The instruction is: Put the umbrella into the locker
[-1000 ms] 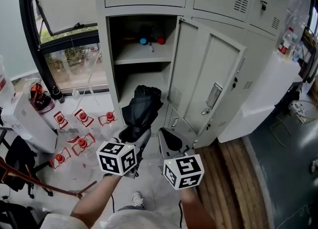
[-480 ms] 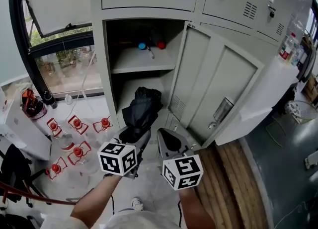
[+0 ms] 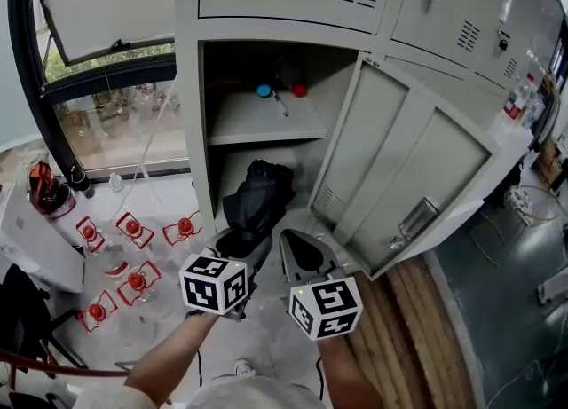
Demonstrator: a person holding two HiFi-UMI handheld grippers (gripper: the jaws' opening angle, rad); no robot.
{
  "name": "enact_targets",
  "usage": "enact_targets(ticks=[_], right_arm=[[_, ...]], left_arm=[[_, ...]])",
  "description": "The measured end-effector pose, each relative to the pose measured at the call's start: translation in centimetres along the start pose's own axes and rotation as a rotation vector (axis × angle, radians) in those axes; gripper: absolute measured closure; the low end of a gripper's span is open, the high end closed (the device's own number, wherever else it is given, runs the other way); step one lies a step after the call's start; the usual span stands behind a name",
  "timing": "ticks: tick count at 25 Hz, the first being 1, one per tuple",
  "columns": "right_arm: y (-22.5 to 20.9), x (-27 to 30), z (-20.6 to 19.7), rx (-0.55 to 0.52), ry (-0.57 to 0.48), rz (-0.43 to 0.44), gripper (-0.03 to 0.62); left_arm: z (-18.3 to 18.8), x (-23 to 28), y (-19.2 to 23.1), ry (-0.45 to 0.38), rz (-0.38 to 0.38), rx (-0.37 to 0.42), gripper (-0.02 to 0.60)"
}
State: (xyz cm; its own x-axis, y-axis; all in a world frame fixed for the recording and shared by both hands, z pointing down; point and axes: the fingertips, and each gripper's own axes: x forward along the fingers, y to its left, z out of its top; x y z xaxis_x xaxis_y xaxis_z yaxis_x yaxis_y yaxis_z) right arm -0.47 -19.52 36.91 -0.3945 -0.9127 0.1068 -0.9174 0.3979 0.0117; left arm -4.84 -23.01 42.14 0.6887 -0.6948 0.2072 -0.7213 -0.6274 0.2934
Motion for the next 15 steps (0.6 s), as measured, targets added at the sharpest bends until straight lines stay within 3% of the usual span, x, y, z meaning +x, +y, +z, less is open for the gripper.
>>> enact_targets(ticks=[15], right_arm=[[-1.6,2.1,0.3,0.01,-0.021,0.017,0.591]], left_arm=[[0.3,2.9,1.4,0.039,0.013,0.02,0.33]])
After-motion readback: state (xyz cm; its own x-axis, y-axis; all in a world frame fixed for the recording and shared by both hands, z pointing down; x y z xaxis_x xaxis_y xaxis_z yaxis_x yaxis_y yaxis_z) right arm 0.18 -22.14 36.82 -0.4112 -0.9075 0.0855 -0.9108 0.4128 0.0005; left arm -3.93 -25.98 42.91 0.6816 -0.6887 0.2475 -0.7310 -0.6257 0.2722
